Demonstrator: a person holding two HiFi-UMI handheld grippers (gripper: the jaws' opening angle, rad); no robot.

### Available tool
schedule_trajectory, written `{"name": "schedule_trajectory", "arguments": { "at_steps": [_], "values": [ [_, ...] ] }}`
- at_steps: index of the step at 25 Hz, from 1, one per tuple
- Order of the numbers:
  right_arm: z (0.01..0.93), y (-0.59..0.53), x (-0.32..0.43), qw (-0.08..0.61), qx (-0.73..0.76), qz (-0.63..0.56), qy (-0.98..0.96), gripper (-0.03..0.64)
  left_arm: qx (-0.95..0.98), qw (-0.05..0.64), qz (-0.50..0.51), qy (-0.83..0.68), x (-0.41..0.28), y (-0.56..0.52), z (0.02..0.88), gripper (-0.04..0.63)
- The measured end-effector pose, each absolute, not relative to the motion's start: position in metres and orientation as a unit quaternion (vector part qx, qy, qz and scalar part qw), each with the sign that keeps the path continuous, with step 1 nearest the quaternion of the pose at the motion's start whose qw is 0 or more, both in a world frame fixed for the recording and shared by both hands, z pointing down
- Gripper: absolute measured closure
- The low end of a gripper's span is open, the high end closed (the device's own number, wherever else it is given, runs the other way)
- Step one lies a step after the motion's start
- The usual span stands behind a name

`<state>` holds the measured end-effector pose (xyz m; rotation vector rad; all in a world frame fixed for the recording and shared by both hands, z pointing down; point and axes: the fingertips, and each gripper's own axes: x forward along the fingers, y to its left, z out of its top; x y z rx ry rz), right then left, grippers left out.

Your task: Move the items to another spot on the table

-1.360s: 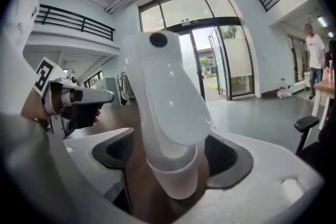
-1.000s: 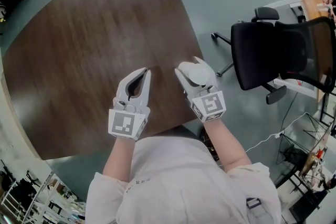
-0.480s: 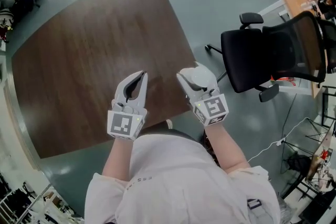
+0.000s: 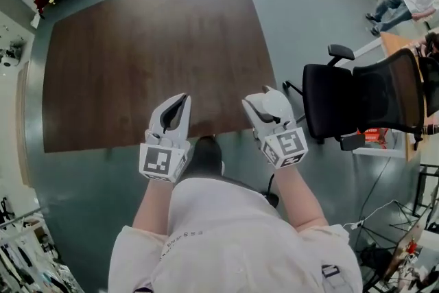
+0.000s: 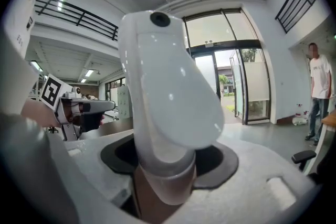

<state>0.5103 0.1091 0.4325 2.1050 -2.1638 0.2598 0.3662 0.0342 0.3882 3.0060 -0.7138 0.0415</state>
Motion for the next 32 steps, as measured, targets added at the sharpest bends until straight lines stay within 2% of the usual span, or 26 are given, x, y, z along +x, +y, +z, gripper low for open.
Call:
{"name": "schedule_trajectory", "arguments": {
  "at_steps": [11,16,25,32],
  "values": [
    [0.420,0.083,0.381,0.053,0.591,0.085,-0.801,0.360,0.933,0.009,0.000,-0.361,0.220,0.043,0.370,0.578],
    [0.420,0.047,0.288,0.055,0.538,0.089,-0.837,0.360,0.902,0.021,-0.006,-0.432,0.116,0.034,0.369,0.578],
    [0.424,-0.020,0.067,0.058,0.478,0.112,-0.870,0.360,0.864,0.026,-0.003,-0.502,-0.104,0.000,0.368,0.578],
    [0.423,-0.066,-0.045,0.060,0.458,0.105,-0.881,0.360,0.838,0.027,-0.002,-0.545,-0.231,-0.022,0.364,0.578]
  ]
}}
